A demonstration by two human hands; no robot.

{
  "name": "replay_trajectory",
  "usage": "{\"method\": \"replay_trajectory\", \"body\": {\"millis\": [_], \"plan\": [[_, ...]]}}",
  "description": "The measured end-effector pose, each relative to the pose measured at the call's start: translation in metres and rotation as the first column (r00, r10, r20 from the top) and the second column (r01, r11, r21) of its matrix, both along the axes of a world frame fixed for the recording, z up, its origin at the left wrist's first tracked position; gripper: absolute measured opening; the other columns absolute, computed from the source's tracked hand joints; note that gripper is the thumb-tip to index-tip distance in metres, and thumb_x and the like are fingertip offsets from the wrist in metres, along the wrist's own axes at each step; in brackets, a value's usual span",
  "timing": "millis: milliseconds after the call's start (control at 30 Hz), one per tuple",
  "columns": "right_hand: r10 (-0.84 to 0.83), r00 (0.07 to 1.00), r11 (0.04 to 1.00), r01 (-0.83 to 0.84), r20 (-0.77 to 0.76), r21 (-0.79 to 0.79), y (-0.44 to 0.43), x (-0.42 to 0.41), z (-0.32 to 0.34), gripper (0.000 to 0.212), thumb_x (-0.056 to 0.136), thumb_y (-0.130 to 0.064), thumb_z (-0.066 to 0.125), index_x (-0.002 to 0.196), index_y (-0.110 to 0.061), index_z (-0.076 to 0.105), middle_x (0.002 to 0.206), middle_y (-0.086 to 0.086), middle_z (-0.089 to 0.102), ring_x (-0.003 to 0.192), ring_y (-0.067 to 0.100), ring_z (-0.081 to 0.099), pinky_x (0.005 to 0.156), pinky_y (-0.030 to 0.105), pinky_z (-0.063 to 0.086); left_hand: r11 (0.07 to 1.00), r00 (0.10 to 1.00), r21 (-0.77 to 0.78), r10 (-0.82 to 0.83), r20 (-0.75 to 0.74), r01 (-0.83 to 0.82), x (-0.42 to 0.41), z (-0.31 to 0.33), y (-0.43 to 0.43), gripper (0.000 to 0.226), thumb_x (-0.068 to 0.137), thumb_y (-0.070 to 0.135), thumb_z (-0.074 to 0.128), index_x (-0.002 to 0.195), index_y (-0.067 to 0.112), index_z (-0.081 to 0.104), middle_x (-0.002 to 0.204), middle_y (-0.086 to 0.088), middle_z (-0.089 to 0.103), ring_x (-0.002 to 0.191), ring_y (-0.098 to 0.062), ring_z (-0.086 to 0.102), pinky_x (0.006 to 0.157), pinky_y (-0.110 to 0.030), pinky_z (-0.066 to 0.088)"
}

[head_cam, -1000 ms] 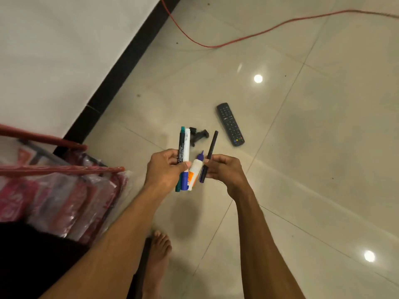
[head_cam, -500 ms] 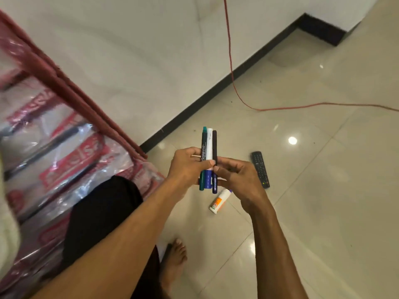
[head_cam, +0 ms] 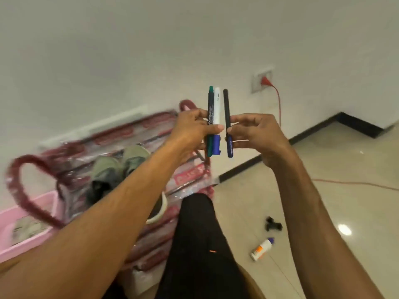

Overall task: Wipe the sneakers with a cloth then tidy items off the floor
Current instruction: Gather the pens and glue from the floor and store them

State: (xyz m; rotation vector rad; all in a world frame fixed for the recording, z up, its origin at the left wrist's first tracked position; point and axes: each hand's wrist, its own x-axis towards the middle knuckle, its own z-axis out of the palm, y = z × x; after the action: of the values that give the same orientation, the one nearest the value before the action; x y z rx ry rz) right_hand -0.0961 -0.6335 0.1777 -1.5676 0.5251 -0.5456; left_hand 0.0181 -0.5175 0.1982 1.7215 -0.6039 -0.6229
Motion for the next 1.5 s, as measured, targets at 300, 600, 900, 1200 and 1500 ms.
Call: {"method": "replay_trajectory", "body": {"millis": [300, 600, 900, 1200, 1500], "plan": [[0.36, 0.928, 0.931, -0.352, 0.098, -0.096, 0.172, 0.111, 0.093, 0.02, 0.086, 0.008, 0.061, 0.101, -0.005, 0.067, 0.085, 0.013, 0.073, 0.073, 0.023, 0.073, 0.063, 0.031, 0.06, 0.919, 0.904, -0.115, 0.392, 0.17, -0.377, 0.047, 0.088, 0.21, 0.029, 0.075, 0.004, 0.079, 0.1, 0.007, 0.065, 0.089, -0.011, 0.073, 0.078, -0.023, 0.072, 0.057, -0.03, 0.054], [0.67, 0.737, 0.722, -0.674, -0.088, -0.156, 0.389, 0.186, 0.086, 0.009, 0.082, 0.008, 0.065, 0.09, 0.005, 0.065, 0.08, 0.022, 0.069, 0.066, 0.028, 0.068, 0.062, 0.035, 0.06, 0.652, 0.637, -0.104, 0.757, 0.142, -0.751, 0.063, 0.07, 0.426, 0.023, 0.08, 0.002, 0.074, 0.1, 0.005, 0.063, 0.091, -0.019, 0.071, 0.08, -0.029, 0.072, 0.062, -0.04, 0.06], [0.793, 0.504, 0.458, -0.864, -0.342, -0.211, 0.548, 0.175, 0.01, 0.013, 0.077, 0.004, 0.071, 0.079, -0.004, 0.06, 0.081, 0.017, 0.067, 0.065, 0.03, 0.069, 0.055, 0.036, 0.057, 0.47, 0.491, 0.162, 0.859, 0.142, -0.868, -0.006, -0.021, 0.583, 0.021, 0.078, 0.006, 0.077, 0.097, 0.005, 0.067, 0.091, -0.016, 0.07, 0.08, -0.027, 0.071, 0.059, -0.039, 0.06], [0.763, 0.21, 0.183, -0.977, -0.611, -0.108, 0.636, 0.138, -0.085, 0.014, 0.084, -0.004, 0.069, 0.097, -0.005, 0.064, 0.087, 0.014, 0.07, 0.074, 0.026, 0.072, 0.065, 0.041, 0.062, 0.319, 0.278, 0.268, 0.944, -0.18, -0.909, -0.061, -0.147, 0.652, 0.018, 0.08, 0.008, 0.076, 0.092, 0.013, 0.065, 0.097, -0.014, 0.07, 0.089, -0.027, 0.07, 0.072, -0.037, 0.059], [0.64, 0.039, 0.208, -0.97, -0.768, 0.124, 0.664, 0.122, -0.188, 0.014, 0.089, -0.006, 0.064, 0.101, -0.011, 0.06, 0.094, 0.01, 0.067, 0.08, 0.021, 0.07, 0.069, 0.036, 0.062, 0.26, 0.046, 0.37, 0.866, -0.498, -0.892, -0.067, -0.255, 0.671, 0.02, 0.087, 0.005, 0.067, 0.107, 0.004, 0.064, 0.093, -0.012, 0.071, 0.07, -0.019, 0.072, 0.048, -0.023, 0.051]]}}
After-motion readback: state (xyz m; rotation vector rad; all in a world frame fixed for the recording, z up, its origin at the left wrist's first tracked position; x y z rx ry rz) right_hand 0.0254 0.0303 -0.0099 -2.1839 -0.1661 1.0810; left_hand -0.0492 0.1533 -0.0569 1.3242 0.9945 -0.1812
